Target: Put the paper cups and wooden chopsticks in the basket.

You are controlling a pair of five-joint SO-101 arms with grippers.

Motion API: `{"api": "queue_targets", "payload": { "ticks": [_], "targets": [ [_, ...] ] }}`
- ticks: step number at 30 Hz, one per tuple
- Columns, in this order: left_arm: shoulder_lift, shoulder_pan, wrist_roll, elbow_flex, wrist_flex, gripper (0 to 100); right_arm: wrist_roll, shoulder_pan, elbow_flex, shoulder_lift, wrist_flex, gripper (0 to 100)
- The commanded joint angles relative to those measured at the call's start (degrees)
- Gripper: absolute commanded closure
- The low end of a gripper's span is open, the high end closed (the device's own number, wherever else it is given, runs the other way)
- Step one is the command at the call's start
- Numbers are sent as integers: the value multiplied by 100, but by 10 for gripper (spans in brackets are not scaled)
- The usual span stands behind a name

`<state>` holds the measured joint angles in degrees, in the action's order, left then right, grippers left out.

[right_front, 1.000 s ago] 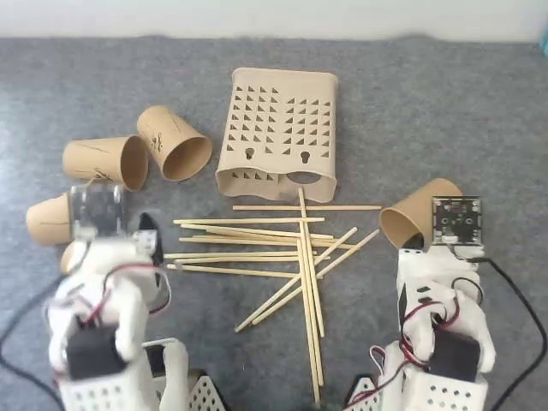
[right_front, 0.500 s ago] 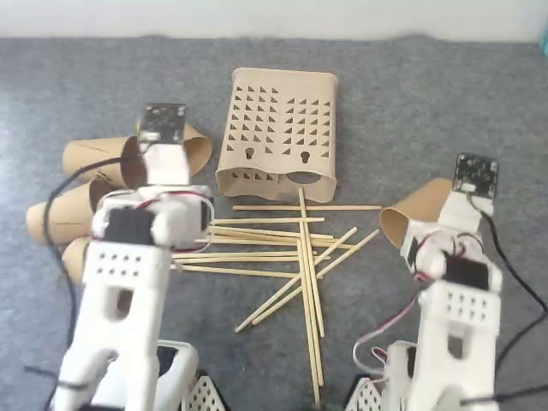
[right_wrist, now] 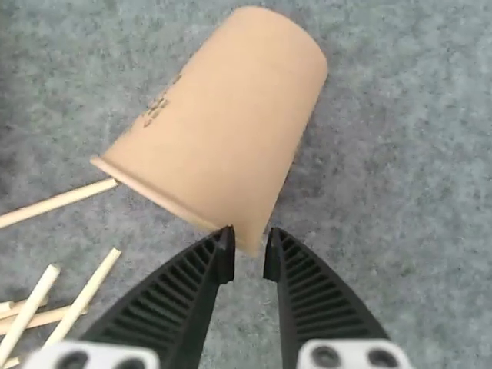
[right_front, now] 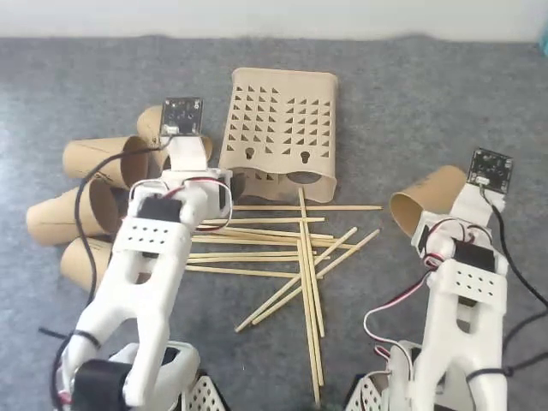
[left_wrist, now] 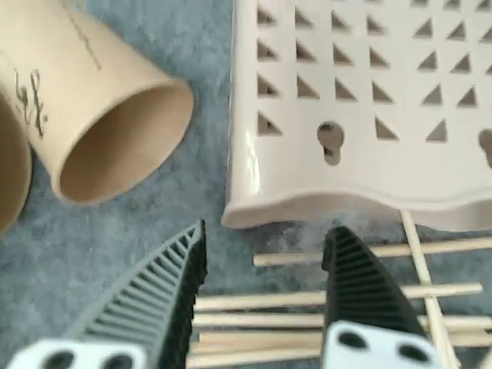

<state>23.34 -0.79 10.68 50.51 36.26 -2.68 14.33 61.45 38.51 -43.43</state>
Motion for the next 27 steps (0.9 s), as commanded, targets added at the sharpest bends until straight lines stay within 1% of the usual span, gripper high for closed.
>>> {"api": "queue_targets", "payload": {
  "ticks": [1,7,10,12,20,22,24,26,27],
  "targets": [
    [-18,0,-79,382,-1064,763,-44,22,97,198,31,895],
    [-35,-44,-79,1112,-2312,764,-53,22,97,215,31,894],
    [-53,-18,-35,1226,-2690,765,-53,22,105,215,31,896],
    [-220,-53,-35,1156,-2734,765,-53,22,105,215,31,897],
    [-1679,-9,-26,-31,-2699,773,-53,13,114,215,-22,897],
    [-1829,-9,-53,-189,-2699,813,-44,13,220,277,22,897],
    [-1793,-53,-62,-233,-2699,889,-53,13,246,277,31,897],
    [-1600,-70,-62,-224,-2681,987,-62,4,246,277,31,897],
    [-1459,-70,-53,-224,-2567,996,-62,-4,246,277,31,897]
  ]
}}
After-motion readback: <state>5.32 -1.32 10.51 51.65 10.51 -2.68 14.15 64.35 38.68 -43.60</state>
